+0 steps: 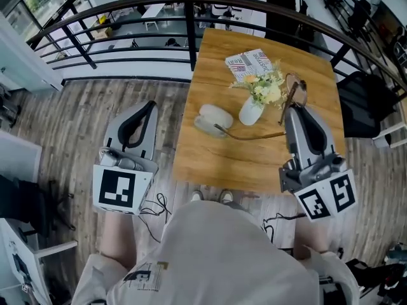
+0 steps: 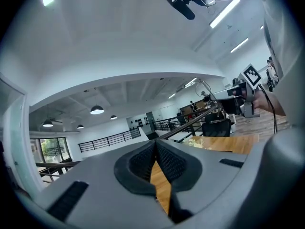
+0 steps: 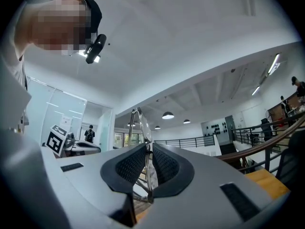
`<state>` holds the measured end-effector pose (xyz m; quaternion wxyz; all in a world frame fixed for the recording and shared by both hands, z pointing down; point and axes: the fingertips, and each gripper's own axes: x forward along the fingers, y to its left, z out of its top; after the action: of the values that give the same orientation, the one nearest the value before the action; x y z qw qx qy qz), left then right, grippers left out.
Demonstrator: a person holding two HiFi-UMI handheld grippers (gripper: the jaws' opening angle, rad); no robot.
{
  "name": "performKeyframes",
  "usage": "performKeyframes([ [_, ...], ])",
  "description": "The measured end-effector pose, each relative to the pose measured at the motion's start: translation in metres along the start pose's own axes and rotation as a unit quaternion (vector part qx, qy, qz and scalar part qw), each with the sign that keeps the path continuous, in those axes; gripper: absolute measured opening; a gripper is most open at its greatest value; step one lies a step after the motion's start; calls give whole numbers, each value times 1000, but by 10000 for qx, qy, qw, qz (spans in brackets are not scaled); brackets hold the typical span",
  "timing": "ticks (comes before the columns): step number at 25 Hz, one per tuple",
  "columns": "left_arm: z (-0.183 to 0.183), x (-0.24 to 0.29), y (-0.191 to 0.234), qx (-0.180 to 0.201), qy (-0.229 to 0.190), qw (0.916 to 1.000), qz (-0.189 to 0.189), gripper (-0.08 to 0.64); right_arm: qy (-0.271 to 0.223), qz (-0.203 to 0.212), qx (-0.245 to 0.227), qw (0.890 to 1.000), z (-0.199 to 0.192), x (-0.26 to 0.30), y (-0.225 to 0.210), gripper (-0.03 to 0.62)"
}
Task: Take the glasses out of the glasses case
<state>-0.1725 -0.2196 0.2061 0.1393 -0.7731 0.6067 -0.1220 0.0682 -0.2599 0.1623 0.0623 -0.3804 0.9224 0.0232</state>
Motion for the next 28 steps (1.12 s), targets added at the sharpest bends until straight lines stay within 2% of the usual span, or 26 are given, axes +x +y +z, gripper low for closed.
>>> performKeyframes([
  [3, -10, -10, -7, -26, 123, 9999, 46, 17, 190, 31, 32, 9998, -17, -6, 3, 63],
  [8, -24, -18, -21, -387, 471, 9981, 124, 17, 546, 40, -15, 9985, -47, -12, 7, 62],
  [13, -46, -18, -28, -437, 515, 9977, 79, 17, 880, 59, -169, 9960, -72, -12, 8, 61],
  [17, -55, -18, -33, -518, 601, 9968, 69, 17, 920, 80, -283, 9953, -77, -11, 10, 61],
  [28, -55, -17, -30, -518, 601, 9968, 86, 17, 892, 127, -142, 9958, -77, -9, 9, 61],
])
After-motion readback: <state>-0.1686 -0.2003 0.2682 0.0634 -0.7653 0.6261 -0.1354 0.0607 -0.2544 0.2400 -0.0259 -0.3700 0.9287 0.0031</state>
